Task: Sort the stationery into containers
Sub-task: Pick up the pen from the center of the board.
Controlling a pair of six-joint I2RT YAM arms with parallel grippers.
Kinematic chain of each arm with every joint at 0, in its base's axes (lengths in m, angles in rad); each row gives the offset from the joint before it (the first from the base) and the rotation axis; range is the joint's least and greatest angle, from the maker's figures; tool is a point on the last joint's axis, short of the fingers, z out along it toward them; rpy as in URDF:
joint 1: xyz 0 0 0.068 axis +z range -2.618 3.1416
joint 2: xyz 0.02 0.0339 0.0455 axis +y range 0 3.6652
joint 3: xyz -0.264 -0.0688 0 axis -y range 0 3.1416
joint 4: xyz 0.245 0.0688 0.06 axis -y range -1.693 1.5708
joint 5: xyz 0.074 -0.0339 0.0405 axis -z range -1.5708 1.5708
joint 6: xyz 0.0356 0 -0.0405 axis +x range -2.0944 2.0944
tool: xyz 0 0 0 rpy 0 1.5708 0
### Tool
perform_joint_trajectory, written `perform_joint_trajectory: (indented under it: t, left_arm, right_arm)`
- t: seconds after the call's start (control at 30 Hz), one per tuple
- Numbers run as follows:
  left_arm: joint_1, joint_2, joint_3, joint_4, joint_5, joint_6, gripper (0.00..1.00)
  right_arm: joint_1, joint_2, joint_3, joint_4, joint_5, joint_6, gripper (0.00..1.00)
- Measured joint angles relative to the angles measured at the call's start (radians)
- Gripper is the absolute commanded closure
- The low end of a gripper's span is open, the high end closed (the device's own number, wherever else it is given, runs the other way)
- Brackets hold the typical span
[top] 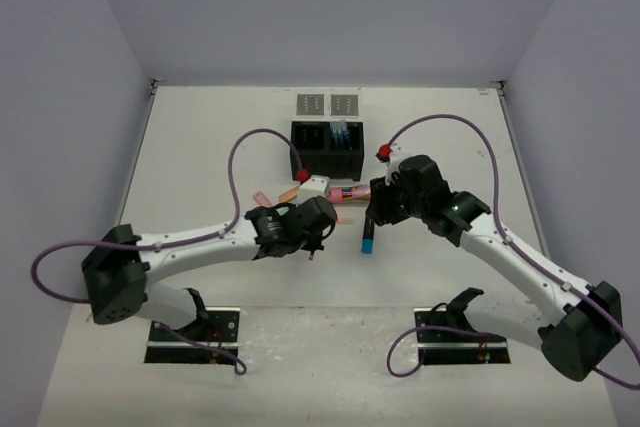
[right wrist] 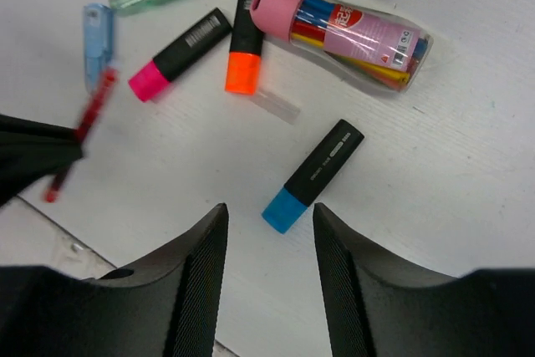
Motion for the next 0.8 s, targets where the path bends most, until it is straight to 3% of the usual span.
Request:
perform_joint_trajectory:
  t: [0.2, 0.37, 0.57, 0.8]
  left_arm:
    - [-0.001, -0.349, -0.016, -0.017, -0.144, 0.006, 1.00]
    - [-0.001, -0.600, -0.077, 0.002, -0.197, 0.062, 1.00]
    - [0.000, -0.756, -0.089, -0.037, -0.246, 0.086, 1.00]
    - [0.000, -0.869, -0.094, -0.123, -0.296, 0.086, 1.00]
  right_arm:
    - [0.078, 0.179, 0.000, 0.066, 0.001, -0.238, 0.46]
    - [0.100, 0.323, 0.043, 0.083, -0.028, -0.435, 0.64]
    - [0.100, 0.534, 0.203, 0.075, 0.014, -0.581, 0.67]
    - [0.100, 0.658, 0.266, 0.035, 0.014, -0.663, 0.66]
